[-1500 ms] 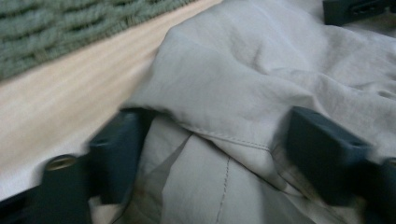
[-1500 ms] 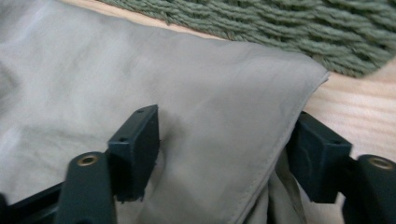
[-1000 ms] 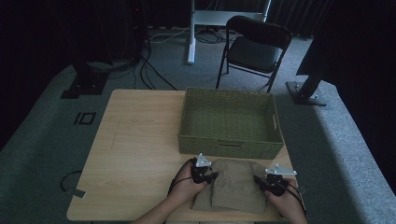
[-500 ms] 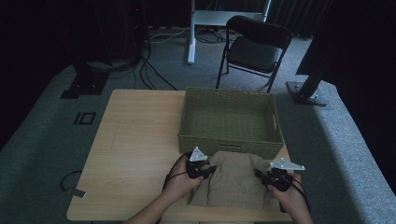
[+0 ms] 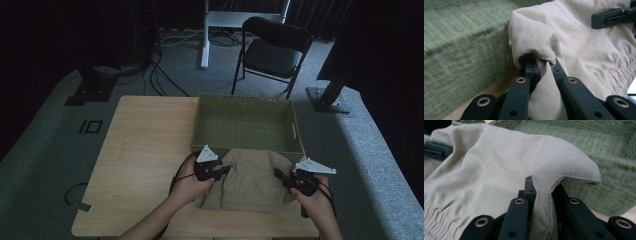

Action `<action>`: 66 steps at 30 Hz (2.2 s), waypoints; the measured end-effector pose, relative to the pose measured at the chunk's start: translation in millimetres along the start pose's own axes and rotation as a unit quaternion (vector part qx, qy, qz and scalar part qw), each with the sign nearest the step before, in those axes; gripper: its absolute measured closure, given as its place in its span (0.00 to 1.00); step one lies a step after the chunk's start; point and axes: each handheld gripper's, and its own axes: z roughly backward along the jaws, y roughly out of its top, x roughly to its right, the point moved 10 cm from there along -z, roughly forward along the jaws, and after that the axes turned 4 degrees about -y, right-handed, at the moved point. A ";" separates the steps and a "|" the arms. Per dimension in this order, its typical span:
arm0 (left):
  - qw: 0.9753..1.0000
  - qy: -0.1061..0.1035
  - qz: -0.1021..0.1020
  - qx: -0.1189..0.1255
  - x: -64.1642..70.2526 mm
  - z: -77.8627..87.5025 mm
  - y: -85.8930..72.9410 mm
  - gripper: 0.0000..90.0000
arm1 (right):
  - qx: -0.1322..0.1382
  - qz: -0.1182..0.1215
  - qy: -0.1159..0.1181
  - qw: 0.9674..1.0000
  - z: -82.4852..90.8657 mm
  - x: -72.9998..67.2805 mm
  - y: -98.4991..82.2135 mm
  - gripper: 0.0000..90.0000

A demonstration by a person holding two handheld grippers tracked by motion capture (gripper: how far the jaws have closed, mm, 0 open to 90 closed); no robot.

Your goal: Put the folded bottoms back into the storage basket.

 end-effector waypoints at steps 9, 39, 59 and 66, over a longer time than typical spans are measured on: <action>0.999 0.006 -0.021 0.024 -6.8 17.6 42.8 0.93 | 0.039 -0.001 0.007 0.999 9.9 0.2 41.7 0.89; 0.995 0.022 -0.050 0.080 -65.0 1.3 133.3 0.92 | 0.079 -0.015 -0.020 0.997 -18.0 42.3 137.1 0.89; 0.993 0.055 -0.014 0.105 -124.1 -35.5 150.0 0.92 | 0.065 -0.031 -0.044 0.996 -74.5 73.3 159.7 0.89; 0.994 0.060 0.005 0.089 -139.9 -54.5 132.6 0.92 | 0.049 -0.040 -0.047 0.997 -100.9 85.0 149.0 0.89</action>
